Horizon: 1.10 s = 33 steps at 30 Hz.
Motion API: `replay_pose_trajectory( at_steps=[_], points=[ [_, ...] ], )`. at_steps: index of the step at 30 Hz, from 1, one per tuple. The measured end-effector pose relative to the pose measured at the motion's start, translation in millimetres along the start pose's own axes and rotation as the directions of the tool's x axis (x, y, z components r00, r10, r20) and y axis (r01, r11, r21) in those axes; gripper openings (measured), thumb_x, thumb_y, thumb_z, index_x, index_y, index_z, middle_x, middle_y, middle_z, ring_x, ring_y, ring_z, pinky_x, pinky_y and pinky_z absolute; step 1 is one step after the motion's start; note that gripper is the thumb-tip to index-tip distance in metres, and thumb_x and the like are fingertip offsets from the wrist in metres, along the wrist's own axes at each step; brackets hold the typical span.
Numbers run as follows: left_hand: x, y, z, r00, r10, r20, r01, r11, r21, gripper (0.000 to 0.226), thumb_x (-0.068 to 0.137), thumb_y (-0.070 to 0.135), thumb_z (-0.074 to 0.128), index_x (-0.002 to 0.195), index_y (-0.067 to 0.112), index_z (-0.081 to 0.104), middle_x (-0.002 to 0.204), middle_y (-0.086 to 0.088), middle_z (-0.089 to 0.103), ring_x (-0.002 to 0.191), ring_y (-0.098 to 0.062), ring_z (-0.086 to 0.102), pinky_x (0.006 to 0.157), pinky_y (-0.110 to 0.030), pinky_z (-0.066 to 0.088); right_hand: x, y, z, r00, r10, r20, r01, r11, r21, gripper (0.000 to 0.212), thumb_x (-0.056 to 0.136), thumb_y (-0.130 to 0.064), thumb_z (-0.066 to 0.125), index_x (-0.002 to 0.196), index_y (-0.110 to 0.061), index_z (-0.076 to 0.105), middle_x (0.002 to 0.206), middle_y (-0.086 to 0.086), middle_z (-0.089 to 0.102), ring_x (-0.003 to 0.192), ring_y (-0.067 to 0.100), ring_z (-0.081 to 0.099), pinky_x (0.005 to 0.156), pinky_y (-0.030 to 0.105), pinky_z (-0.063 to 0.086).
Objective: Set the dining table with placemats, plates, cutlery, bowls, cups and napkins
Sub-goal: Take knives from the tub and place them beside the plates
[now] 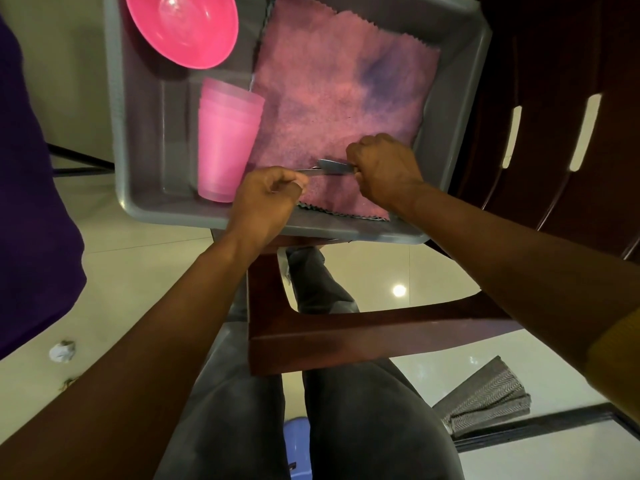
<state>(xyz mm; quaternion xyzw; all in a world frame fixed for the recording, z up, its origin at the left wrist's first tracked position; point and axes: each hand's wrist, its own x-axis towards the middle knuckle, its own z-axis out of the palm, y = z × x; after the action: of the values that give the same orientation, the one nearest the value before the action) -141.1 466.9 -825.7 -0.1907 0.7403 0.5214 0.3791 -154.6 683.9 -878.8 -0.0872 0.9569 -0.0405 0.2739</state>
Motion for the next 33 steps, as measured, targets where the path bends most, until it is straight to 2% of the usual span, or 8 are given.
replay_pose_trajectory(
  at_steps=[5, 9, 14, 18, 22, 24, 27, 33],
  points=[
    [-4, 3, -1, 1.0, -0.003, -0.014, 0.003, 1.0, -0.015, 0.026, 0.103, 0.017, 0.061, 0.092, 0.037, 0.073, 0.101, 0.012, 0.077, 0.099, -0.007, 0.072, 0.096, -0.034, 0.059, -2, 0, -3, 1.0, -0.013, 0.022, 0.014, 0.998, -0.055, 0.025, 0.089, -0.012, 0.074, 0.114, -0.012, 0.072, 0.105, 0.011, 0.069, 0.097, 0.029, 0.06, 0.07, 0.033, 0.041],
    [-13, 11, -5, 0.999, -0.03, -0.023, 0.028, 0.998, -0.05, 0.024, 0.103, 0.016, 0.061, 0.094, 0.033, 0.074, 0.1, 0.009, 0.077, 0.099, -0.011, 0.073, 0.092, -0.035, 0.061, -9, -2, -13, 0.999, 0.009, 0.051, -0.009, 1.0, -0.004, 0.029, 0.091, -0.009, 0.071, 0.12, -0.011, 0.068, 0.107, 0.011, 0.07, 0.096, 0.03, 0.065, 0.076, 0.036, 0.052],
    [-35, 27, -15, 0.998, -0.068, 0.011, 0.068, 0.997, -0.045, 0.024, 0.103, 0.011, 0.058, 0.096, 0.026, 0.076, 0.103, 0.009, 0.078, 0.101, -0.019, 0.073, 0.089, -0.037, 0.062, -23, 0, -37, 0.996, 0.087, -0.006, -0.087, 0.995, 0.044, 0.03, 0.093, -0.009, 0.064, 0.122, -0.015, 0.064, 0.099, 0.013, 0.072, 0.088, 0.036, 0.068, 0.065, 0.033, 0.038],
    [-59, 51, -26, 0.997, -0.07, 0.03, 0.072, 0.992, -0.104, 0.016, 0.104, 0.015, 0.059, 0.11, 0.02, 0.074, 0.109, 0.004, 0.077, 0.103, -0.022, 0.074, 0.083, -0.03, 0.061, -38, -2, -84, 0.984, 0.169, -0.054, -0.148, 0.952, 0.269, 0.004, 0.096, -0.019, 0.066, 0.093, -0.018, 0.068, 0.08, 0.007, 0.068, 0.076, 0.031, 0.063, 0.061, 0.027, 0.034],
    [-83, 92, -38, 0.998, -0.044, 0.037, 0.051, 0.97, -0.237, 0.026, 0.104, 0.025, 0.063, 0.129, 0.019, 0.066, 0.124, -0.001, 0.072, 0.112, -0.026, 0.071, 0.092, -0.037, 0.061, -53, -17, -148, 0.978, 0.188, 0.09, -0.201, 0.736, 0.646, 0.031, 0.082, -0.02, 0.083, 0.064, -0.018, 0.058, 0.07, 0.008, 0.067, 0.069, 0.029, 0.065, 0.059, 0.03, 0.047],
    [-95, 116, -44, 0.997, -0.017, 0.07, 0.039, 0.945, -0.324, 0.032, 0.104, 0.03, 0.064, 0.134, 0.022, 0.064, 0.129, -0.001, 0.071, 0.117, -0.024, 0.07, 0.102, -0.045, 0.058, -64, -31, -184, 0.982, 0.123, 0.141, -0.185, 0.535, 0.824, 0.013, 0.079, -0.009, 0.087, 0.079, -0.009, 0.074, 0.08, 0.017, 0.075, 0.077, 0.032, 0.075, 0.067, 0.039, 0.061],
    [-118, 152, -58, 0.984, 0.084, 0.157, -0.01, 0.907, -0.422, 0.036, 0.106, 0.037, 0.057, 0.139, 0.022, 0.062, 0.132, -0.004, 0.071, 0.122, -0.025, 0.068, 0.106, -0.053, 0.054, -86, -60, -239, 0.984, 0.015, 0.18, -0.175, 0.332, 0.927, 0.022, 0.084, 0.002, 0.079, 0.106, 0.003, 0.076, 0.093, 0.018, 0.078, 0.084, 0.029, 0.077, 0.068, 0.029, 0.063],
    [-168, 194, -89, 0.98, 0.191, 0.06, -0.135, 0.853, -0.505, 0.038, 0.111, 0.035, 0.046, 0.137, 0.015, 0.064, 0.126, -0.02, 0.072, 0.122, -0.046, 0.065, 0.099, -0.07, 0.051, -117, -119, -312, 0.988, -0.089, 0.13, -0.109, 0.207, 0.972, 0.024, 0.088, 0.002, 0.075, 0.112, 0.002, 0.074, 0.099, 0.019, 0.078, 0.091, 0.035, 0.077, 0.079, 0.044, 0.065]
  ],
)
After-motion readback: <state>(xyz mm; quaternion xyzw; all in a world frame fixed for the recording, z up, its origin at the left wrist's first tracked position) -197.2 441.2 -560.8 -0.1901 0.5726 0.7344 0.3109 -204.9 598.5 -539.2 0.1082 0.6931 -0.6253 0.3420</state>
